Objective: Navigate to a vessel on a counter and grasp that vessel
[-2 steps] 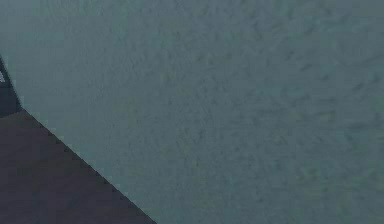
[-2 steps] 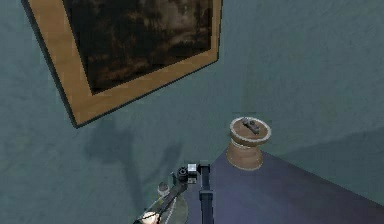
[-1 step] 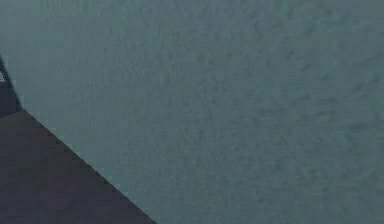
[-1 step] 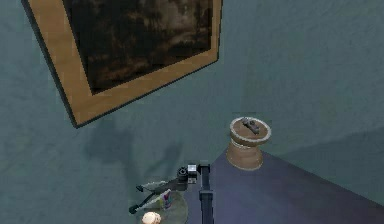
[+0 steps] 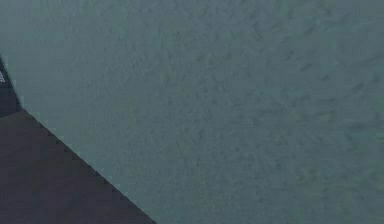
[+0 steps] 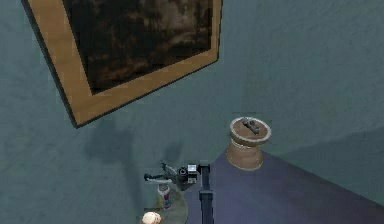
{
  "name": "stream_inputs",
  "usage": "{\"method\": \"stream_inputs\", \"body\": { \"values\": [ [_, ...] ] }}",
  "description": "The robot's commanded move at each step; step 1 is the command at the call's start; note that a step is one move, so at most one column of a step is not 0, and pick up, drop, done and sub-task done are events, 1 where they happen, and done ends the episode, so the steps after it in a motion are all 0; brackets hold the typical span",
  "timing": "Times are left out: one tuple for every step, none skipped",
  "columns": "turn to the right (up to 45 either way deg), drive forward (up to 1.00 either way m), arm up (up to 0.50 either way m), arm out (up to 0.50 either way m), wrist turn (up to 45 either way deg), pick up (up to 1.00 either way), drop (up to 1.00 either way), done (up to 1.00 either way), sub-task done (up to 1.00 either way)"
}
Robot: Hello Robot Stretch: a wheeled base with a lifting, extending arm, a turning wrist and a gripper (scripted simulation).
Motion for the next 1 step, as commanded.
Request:
{"method": "stream_inputs", "body": {
  "values": [
    [0.0,0.00,0.00,0.00,6.0,0.00,0.00,0.00,0.00]
  ]
}}
